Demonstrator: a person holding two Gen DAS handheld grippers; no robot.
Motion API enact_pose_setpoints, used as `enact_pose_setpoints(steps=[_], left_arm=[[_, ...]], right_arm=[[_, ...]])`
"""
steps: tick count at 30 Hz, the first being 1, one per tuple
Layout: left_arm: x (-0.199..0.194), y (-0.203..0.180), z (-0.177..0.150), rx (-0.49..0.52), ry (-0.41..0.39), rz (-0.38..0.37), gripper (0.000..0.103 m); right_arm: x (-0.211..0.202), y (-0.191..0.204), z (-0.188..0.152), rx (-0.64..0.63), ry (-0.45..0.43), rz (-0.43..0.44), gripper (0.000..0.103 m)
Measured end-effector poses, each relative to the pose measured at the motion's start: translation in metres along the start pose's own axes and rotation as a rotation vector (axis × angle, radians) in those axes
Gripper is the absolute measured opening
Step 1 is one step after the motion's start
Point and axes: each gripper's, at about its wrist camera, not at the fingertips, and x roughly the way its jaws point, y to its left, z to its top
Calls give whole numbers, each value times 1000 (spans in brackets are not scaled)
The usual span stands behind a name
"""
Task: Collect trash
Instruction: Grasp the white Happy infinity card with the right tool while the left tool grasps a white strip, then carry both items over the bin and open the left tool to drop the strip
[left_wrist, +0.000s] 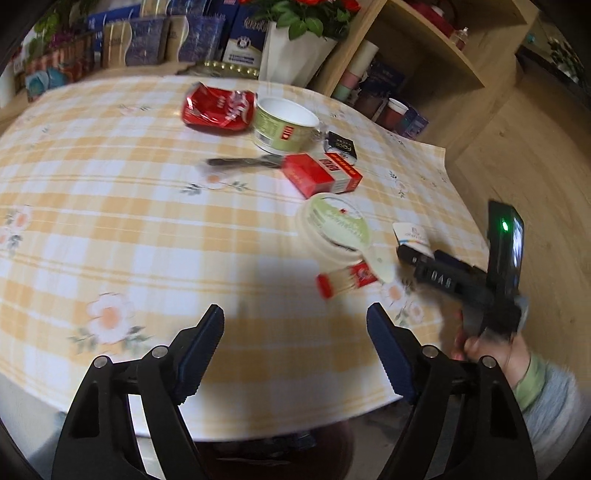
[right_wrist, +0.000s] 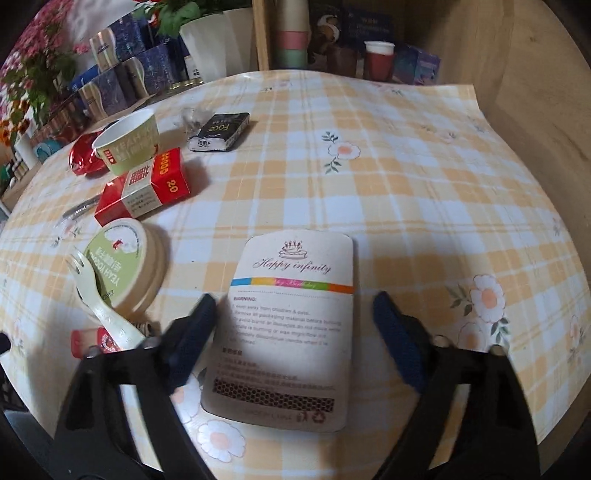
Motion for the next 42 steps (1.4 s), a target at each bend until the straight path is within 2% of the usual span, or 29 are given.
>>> enact_pose_setpoints(steps=[3, 6, 9, 13, 14, 18, 21, 25, 27, 29, 32, 35, 42], left_arm=[[21, -10, 10, -38, 33, -26, 77], [42, -27, 23, -15, 45, -24, 77], [61, -35, 36, -21, 49, 2, 77], [82, -33, 46, -93, 77, 56, 76], [83, -33, 48, -104, 61, 61, 76], [91, -43, 53, -42, 50, 114, 75], [92, -46, 52, 36, 36, 153, 63], [86, -44, 50, 52, 28, 130, 46], [81, -43, 49, 58, 25, 135, 30], [76, -39, 50, 47, 22, 120, 4], [66, -31, 49, 48, 13, 88, 4], [56, -28, 46, 110, -3, 93, 4], [21, -19, 36, 149, -23, 59, 4]], right_arm=[[-6, -8, -1, 30, -2, 57, 68], [-15, -19, -1, 94, -26, 142, 67], [-27, -24, -4, 115, -60, 161, 67], [-38, -27, -8, 128, -83, 170, 66], [-43, -28, -10, 134, -91, 178, 66], [-52, -26, -15, 135, -105, 195, 66], [-57, -26, -16, 145, -107, 206, 66], [-62, -25, -16, 152, -118, 217, 66], [-64, -22, -17, 148, -120, 221, 66], [-66, -20, -18, 146, -122, 227, 66], [-70, -18, -20, 143, -127, 233, 66], [-73, -17, -23, 144, -126, 237, 66], [-83, -16, -30, 159, -124, 252, 66]])
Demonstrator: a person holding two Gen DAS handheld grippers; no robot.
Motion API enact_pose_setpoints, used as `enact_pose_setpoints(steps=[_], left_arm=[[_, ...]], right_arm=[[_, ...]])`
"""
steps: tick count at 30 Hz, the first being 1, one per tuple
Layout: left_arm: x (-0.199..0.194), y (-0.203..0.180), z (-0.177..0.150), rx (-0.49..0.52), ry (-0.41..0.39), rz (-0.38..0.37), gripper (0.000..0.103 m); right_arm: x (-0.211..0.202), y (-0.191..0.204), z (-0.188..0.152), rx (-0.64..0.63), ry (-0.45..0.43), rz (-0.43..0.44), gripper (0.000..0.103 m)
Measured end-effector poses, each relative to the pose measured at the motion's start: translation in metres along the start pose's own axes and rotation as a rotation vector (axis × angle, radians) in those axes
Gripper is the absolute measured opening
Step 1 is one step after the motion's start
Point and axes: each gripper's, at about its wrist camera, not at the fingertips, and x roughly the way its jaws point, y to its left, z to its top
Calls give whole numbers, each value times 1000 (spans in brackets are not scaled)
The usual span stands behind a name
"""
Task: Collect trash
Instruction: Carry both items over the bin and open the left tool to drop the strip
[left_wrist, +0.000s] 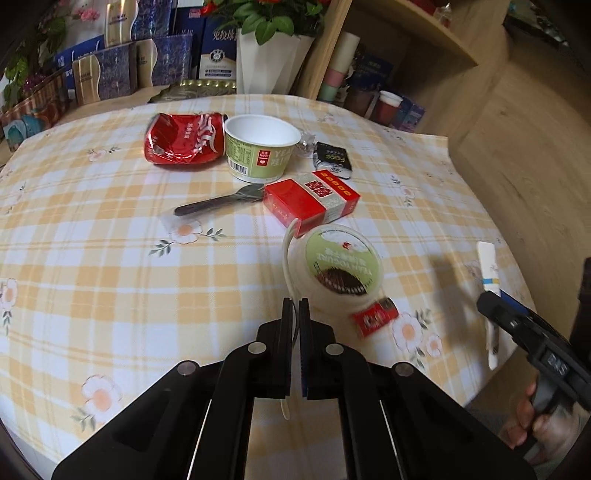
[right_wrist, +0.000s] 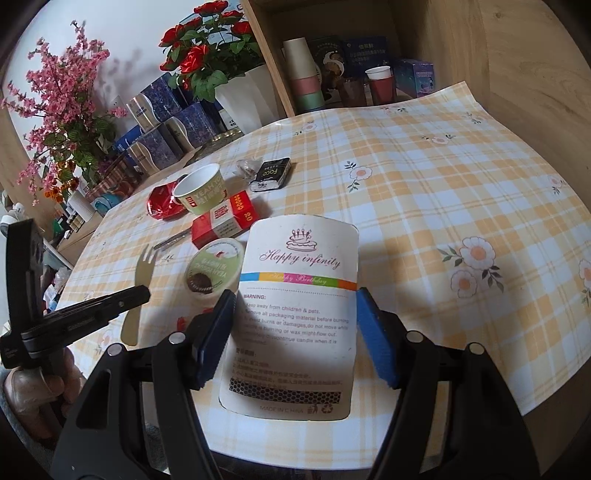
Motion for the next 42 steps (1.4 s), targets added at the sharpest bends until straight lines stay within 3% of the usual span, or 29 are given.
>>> enact_pose_setpoints(steps=[6, 19, 26, 34, 42], left_arm=[[-43, 8, -25, -5, -12, -117, 4], [-107, 3, -104, 120, 4, -164, 4], [-103, -2, -138, 149, 79, -187, 4], [-82, -2, -159, 172, 163, -114, 4], [-65, -4, -169, 198, 218, -103, 4]], right_arm=[[-18, 8, -10, -2, 0, 23, 66], [-64, 46, -44, -51, 12, 64, 66], [-72, 55, -62, -57, 30, 74, 66], [-76, 56, -69, -65, 39, 77, 66], [-74, 51, -73, -49, 50, 68, 66]])
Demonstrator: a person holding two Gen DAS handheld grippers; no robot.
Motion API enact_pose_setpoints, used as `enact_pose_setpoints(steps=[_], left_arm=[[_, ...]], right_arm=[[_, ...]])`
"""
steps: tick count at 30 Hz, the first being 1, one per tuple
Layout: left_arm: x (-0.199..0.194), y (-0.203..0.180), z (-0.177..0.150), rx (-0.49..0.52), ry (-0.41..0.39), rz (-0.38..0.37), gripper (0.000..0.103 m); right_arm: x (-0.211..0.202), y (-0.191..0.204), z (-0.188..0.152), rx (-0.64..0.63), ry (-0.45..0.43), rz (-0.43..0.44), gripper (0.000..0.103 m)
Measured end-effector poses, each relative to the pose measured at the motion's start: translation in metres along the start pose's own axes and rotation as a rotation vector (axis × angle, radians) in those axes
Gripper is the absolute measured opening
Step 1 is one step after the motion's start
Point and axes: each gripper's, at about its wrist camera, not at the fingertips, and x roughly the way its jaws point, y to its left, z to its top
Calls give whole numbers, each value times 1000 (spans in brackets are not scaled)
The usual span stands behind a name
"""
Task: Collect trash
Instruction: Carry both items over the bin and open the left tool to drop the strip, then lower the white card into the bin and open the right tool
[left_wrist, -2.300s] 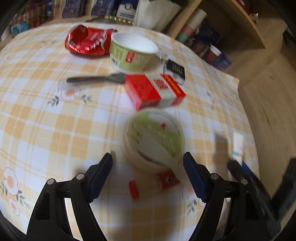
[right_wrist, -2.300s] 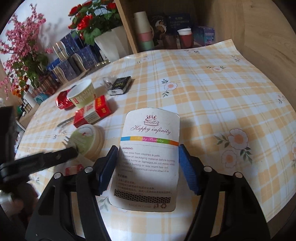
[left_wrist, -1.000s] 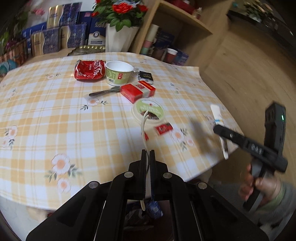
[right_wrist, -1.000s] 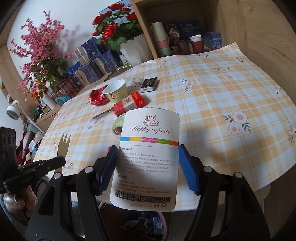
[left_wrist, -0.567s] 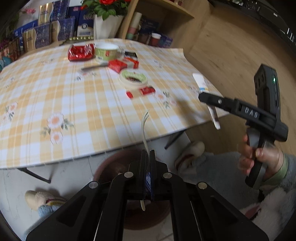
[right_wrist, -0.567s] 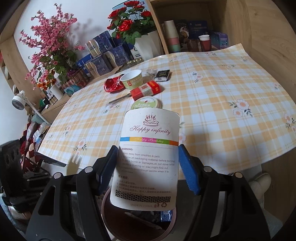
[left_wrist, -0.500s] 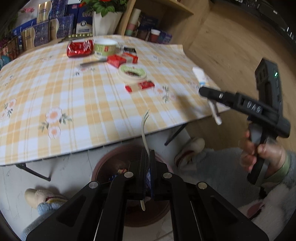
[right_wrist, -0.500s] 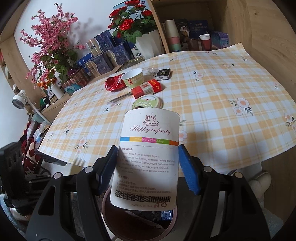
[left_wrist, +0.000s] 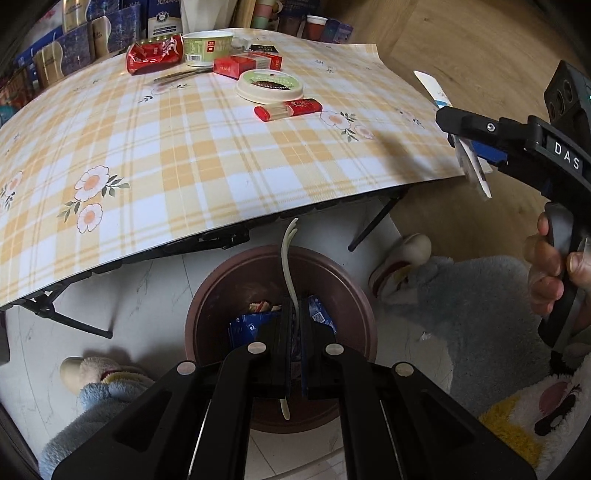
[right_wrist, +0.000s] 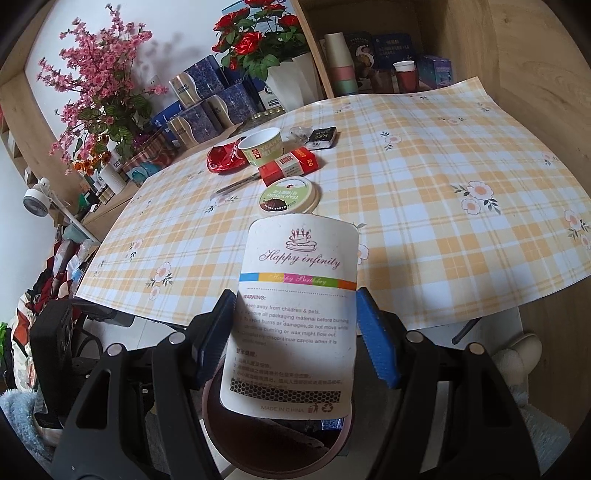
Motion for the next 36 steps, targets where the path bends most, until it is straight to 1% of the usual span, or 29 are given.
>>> enact_pose_setpoints(steps=[8, 9, 10, 11, 12, 14, 15, 17, 18, 20, 21, 22, 24, 26, 29, 32, 36], left_arm=[[7, 2, 0, -8, 11, 18, 4], [8, 4, 0, -17, 11, 11, 5], [7, 4, 1, -23, 6, 3, 8], [5, 5, 1, -28, -5, 1, 14], [1, 6, 2, -33, -25, 5, 18], [-5, 6, 3, -39, -54, 10, 30], [-8, 6, 5, -42, -72, 15, 32], [-16, 8, 8, -56, -108, 37, 43], [-20, 9, 10, -66, -126, 46, 47], [-31, 11, 13, -91, -176, 80, 69], [-36, 11, 15, -98, -192, 99, 76], [-42, 10, 17, -103, -214, 124, 89], [-55, 10, 20, -106, -272, 170, 92], [-64, 12, 24, -114, -303, 202, 95], [-80, 19, 27, -130, -353, 250, 96], [-94, 26, 25, -146, -380, 288, 97], [-109, 44, 19, -206, -407, 320, 97]], right_arm=[[2, -1, 0, 8, 9, -4, 67], [2, -2, 0, 8, 9, -4, 67], [3, -2, 0, 9, 11, -4, 67], [3, -2, 0, 9, 12, -4, 67], [3, -1, -1, 8, 13, -4, 67], [3, -1, -1, 6, 16, -3, 67], [4, -1, -2, 5, 18, -4, 67], [5, 0, -3, 6, 24, -7, 67], [6, 0, -4, 7, 29, -9, 67], [7, 1, -6, 10, 41, -11, 67], [9, 2, -8, 11, 50, -10, 67], [10, 2, -10, 11, 59, -7, 67], [13, 6, -13, 6, 76, -4, 67], [16, 12, -18, -8, 97, -1, 68], [21, 20, -25, -26, 123, 8, 68], [25, 28, -30, -51, 149, 18, 69], [30, 40, -36, -86, 182, 38, 69]])
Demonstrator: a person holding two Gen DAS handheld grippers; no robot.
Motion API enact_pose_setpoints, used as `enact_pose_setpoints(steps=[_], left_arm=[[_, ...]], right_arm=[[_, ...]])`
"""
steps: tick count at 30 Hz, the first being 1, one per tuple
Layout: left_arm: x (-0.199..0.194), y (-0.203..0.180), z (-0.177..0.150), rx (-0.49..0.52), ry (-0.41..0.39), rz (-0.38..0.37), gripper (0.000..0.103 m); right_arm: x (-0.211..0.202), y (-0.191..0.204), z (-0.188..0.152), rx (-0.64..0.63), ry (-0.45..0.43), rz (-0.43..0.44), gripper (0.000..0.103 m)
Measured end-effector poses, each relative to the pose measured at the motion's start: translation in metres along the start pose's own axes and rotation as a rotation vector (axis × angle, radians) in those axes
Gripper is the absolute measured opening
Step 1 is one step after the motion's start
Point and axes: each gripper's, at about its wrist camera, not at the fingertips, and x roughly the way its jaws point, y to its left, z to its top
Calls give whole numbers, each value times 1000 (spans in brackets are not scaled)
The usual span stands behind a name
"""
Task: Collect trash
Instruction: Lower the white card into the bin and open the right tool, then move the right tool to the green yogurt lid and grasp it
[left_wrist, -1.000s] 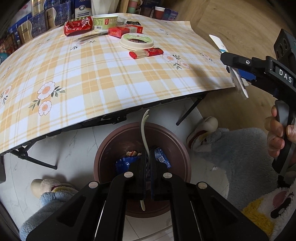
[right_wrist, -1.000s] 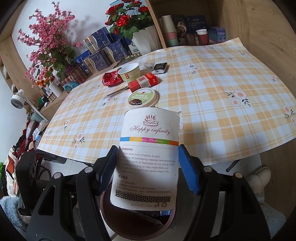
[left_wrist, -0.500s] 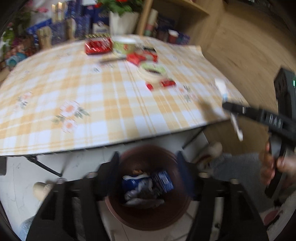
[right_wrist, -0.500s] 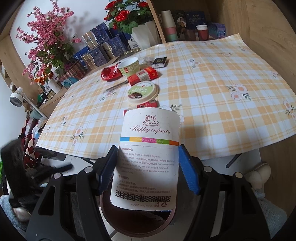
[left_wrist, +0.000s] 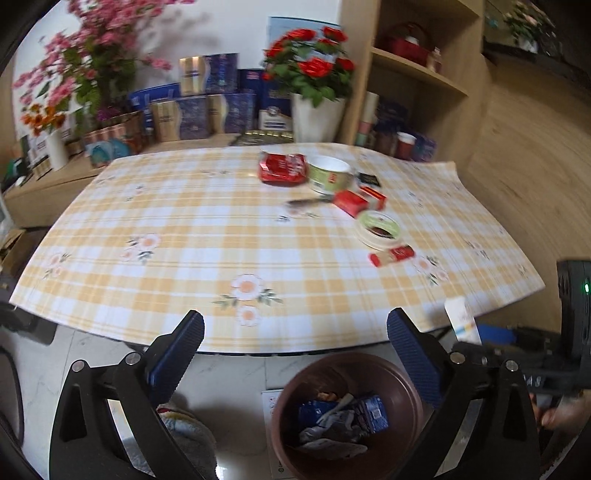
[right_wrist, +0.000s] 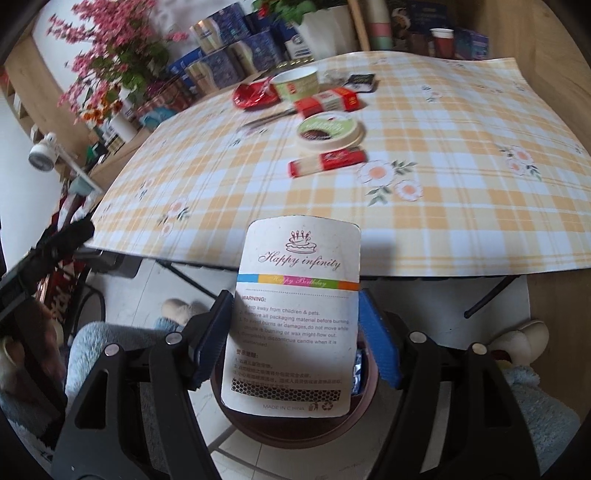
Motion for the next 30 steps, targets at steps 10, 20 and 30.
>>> enact_pose_setpoints(steps=[10, 20, 30], left_arm=[[-1, 26, -6, -102, 21, 35, 97], [3, 13, -7, -64, 27, 37, 97], [5, 11, -8, -55, 29, 36, 97]], right_arm=[[7, 18, -3, -44, 38, 73, 88], [4, 7, 0, -6, 11, 0, 96], [5, -4, -1, 23, 9, -39, 97]])
